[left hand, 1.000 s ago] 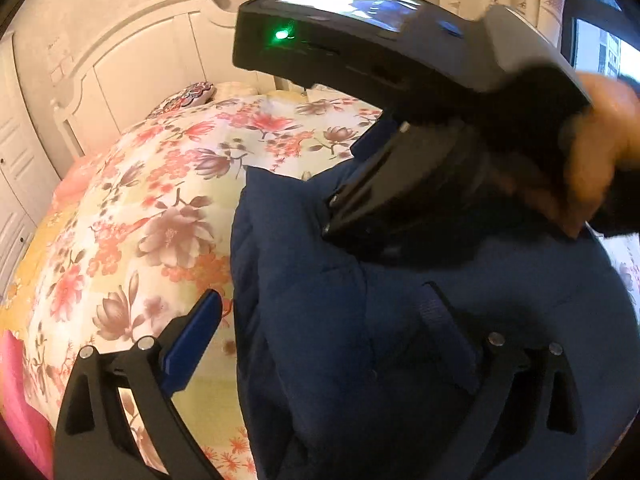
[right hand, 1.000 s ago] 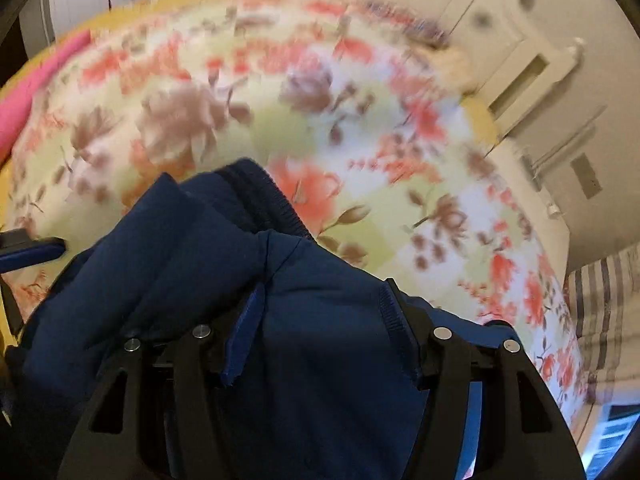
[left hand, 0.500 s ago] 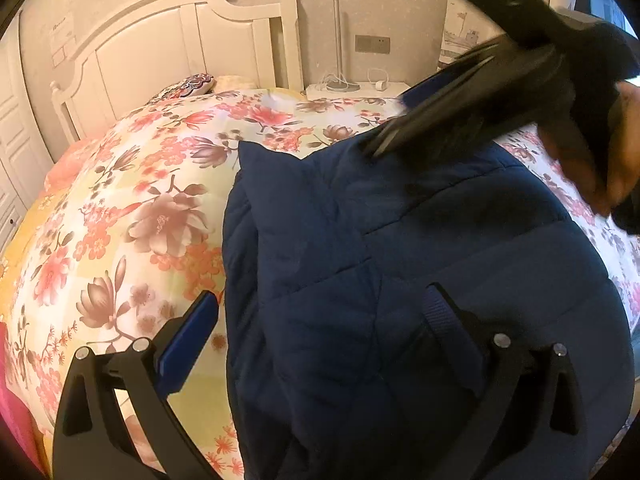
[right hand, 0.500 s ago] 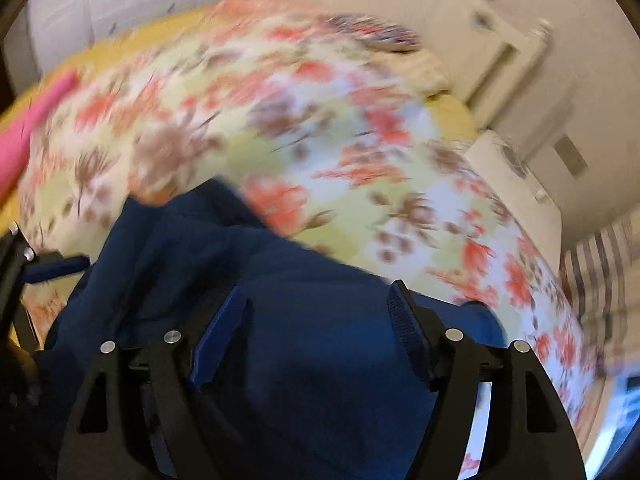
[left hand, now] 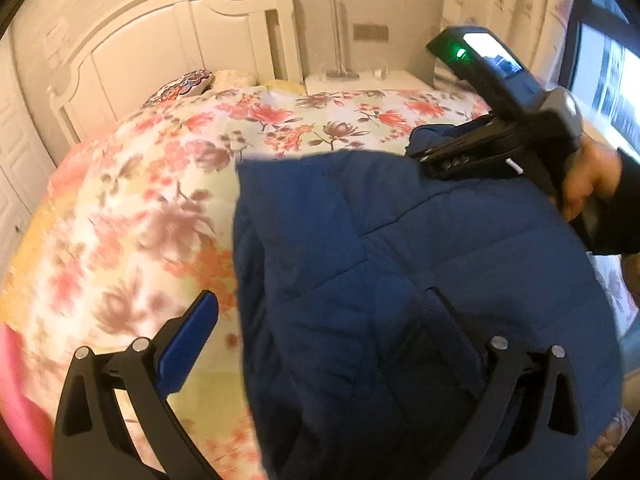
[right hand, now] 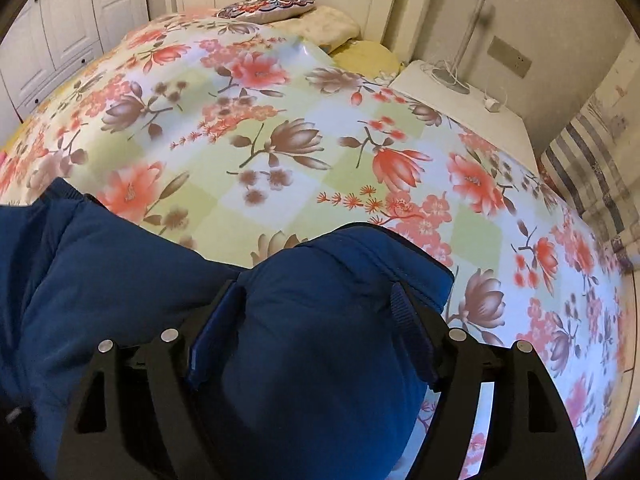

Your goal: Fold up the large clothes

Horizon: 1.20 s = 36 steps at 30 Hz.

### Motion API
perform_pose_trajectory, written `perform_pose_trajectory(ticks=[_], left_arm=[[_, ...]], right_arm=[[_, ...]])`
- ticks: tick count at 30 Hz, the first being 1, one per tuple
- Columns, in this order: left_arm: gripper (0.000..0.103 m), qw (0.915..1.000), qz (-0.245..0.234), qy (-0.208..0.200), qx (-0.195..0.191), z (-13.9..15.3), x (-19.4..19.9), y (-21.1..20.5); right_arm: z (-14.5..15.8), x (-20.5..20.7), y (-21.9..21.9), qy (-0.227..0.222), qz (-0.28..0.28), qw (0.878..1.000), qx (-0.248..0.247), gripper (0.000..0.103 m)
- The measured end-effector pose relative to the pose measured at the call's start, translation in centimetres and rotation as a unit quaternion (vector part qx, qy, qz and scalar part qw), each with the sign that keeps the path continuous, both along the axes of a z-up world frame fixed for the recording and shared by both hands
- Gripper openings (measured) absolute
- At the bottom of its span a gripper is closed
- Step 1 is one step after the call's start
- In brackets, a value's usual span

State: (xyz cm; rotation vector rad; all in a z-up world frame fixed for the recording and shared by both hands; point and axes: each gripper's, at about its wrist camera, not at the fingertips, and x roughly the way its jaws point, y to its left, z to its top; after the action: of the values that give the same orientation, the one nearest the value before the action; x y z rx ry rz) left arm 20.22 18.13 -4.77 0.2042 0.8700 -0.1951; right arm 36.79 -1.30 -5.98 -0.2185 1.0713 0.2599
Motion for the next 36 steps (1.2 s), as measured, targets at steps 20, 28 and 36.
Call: perform_pose_trajectory(ticks=[20,28,36], left_arm=[[0.101,0.9963,-0.042,0.058,-0.047,-4.4,10.0,0.2],[0.101,0.9964,-0.037,0.038,-0.066,-4.6,9.7,1.0],[0.101,0.9964,-0.035,0.035,-0.07,-5.0,9.8,1.3]], right_arm=[[4.0,-4.2,-1.8,-0.059,0.011,0.996,0.065,0.069],[2.8,-14.7,-0.6,-0.08,0.072,0.99,0.088,0.069],[5.7,-19.3,0.0,-0.125,0.084,0.984,0.095,0.068]])
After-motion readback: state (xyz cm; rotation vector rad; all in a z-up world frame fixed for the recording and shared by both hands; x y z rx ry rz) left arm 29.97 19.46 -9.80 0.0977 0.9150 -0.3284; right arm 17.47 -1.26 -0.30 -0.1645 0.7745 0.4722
